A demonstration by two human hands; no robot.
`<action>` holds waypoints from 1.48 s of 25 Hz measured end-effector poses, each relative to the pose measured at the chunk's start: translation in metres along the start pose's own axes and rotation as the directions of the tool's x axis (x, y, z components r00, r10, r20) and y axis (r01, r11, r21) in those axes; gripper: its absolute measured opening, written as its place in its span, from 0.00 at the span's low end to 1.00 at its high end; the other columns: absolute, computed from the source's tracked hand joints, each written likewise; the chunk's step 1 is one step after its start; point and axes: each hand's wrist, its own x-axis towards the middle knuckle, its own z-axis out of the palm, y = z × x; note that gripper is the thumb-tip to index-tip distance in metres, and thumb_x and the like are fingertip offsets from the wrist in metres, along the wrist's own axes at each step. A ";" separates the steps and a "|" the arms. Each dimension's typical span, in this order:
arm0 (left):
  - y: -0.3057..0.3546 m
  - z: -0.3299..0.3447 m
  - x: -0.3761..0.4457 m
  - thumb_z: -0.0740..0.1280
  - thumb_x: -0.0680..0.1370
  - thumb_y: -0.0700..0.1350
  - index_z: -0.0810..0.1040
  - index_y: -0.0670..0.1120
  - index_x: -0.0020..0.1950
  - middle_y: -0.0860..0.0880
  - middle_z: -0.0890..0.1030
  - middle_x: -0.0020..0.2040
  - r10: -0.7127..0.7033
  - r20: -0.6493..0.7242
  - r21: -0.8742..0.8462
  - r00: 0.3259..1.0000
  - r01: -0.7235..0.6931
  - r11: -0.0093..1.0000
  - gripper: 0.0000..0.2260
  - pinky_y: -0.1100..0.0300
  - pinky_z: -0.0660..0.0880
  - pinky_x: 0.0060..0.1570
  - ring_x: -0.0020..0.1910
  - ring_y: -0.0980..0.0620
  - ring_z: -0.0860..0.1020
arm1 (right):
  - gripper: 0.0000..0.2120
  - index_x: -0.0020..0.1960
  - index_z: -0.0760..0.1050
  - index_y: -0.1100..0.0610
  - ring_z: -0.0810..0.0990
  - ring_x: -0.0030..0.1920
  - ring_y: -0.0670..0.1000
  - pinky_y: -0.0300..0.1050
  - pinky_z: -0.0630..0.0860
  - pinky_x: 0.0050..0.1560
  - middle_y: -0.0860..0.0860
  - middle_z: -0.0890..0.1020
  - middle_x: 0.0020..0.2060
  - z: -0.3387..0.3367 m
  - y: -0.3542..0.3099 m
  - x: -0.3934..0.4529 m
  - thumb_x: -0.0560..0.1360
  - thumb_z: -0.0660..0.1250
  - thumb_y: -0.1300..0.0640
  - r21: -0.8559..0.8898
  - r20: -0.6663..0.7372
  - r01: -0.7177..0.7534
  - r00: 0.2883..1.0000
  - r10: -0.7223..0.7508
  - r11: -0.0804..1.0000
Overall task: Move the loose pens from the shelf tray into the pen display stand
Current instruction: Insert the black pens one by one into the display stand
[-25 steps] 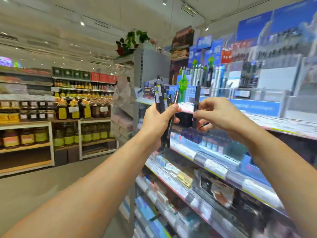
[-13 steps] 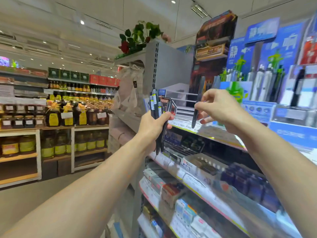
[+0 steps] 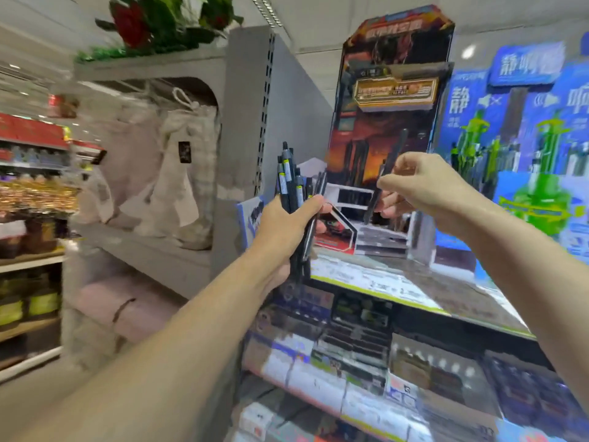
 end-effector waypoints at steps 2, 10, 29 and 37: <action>0.008 -0.008 0.020 0.71 0.79 0.48 0.86 0.44 0.46 0.50 0.85 0.34 -0.005 0.043 -0.061 0.999 0.007 0.998 0.09 0.62 0.73 0.28 0.27 0.56 0.78 | 0.04 0.46 0.72 0.61 0.81 0.33 0.58 0.56 0.85 0.40 0.61 0.76 0.37 0.012 -0.006 0.017 0.77 0.67 0.67 -0.017 -0.027 -0.021 0.999 0.021 1.000; 0.053 -0.008 0.069 0.70 0.80 0.47 0.84 0.42 0.47 0.52 0.85 0.36 0.090 0.178 -0.103 0.980 -0.073 0.992 0.09 0.64 0.74 0.27 0.28 0.58 0.78 | 0.11 0.40 0.71 0.58 0.84 0.29 0.53 0.55 0.86 0.40 0.55 0.81 0.27 0.031 -0.026 0.068 0.78 0.69 0.65 -0.023 -0.022 -0.034 0.999 0.034 0.999; 0.068 -0.019 0.151 0.70 0.79 0.48 0.81 0.46 0.54 0.52 0.87 0.42 0.042 0.320 0.054 0.946 -0.063 0.997 0.07 0.65 0.76 0.31 0.30 0.59 0.80 | 0.08 0.44 0.73 0.60 0.87 0.33 0.55 0.50 0.85 0.36 0.53 0.84 0.26 0.064 -0.026 0.162 0.77 0.72 0.62 -0.124 -0.056 -0.127 0.991 0.121 0.984; 0.066 -0.018 0.157 0.70 0.79 0.48 0.79 0.49 0.54 0.52 0.87 0.41 0.047 0.306 0.048 0.951 -0.065 0.997 0.06 0.63 0.76 0.31 0.30 0.59 0.80 | 0.06 0.47 0.73 0.59 0.87 0.35 0.56 0.52 0.86 0.37 0.59 0.84 0.40 0.078 -0.018 0.176 0.79 0.69 0.63 -0.160 -0.078 -0.144 0.988 0.132 0.977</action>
